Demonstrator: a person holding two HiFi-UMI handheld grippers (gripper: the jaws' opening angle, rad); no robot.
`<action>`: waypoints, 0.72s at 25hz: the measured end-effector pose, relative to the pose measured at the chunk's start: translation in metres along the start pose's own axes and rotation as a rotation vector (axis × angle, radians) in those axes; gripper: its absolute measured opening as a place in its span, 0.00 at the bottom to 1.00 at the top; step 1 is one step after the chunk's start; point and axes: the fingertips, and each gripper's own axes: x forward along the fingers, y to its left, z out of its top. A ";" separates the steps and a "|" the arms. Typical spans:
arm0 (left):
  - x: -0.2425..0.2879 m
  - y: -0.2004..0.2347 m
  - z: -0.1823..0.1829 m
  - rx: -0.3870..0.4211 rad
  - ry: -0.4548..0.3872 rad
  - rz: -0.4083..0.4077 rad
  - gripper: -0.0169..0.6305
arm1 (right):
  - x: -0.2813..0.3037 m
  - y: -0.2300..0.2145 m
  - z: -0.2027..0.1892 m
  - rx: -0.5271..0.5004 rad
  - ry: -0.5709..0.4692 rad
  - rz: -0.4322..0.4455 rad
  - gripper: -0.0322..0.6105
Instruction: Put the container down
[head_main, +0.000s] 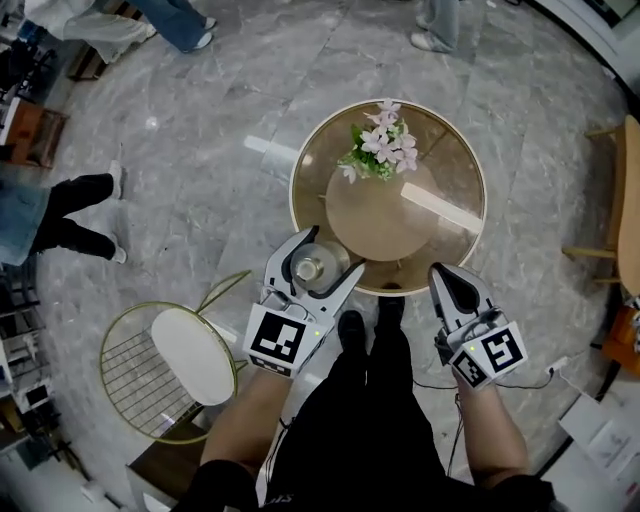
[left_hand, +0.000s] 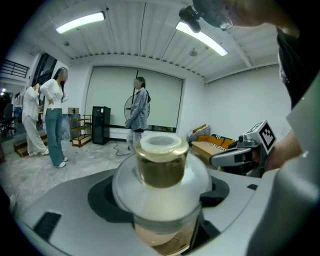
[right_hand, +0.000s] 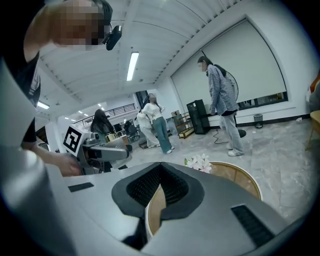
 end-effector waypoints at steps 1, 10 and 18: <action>0.005 0.002 -0.009 -0.002 0.008 -0.005 0.54 | 0.005 -0.002 -0.004 0.000 0.001 0.001 0.07; 0.054 0.015 -0.094 0.008 0.062 -0.008 0.54 | 0.051 -0.011 -0.063 -0.023 0.056 0.085 0.07; 0.107 0.025 -0.183 0.033 0.119 -0.009 0.54 | 0.074 -0.044 -0.133 0.029 0.063 0.081 0.07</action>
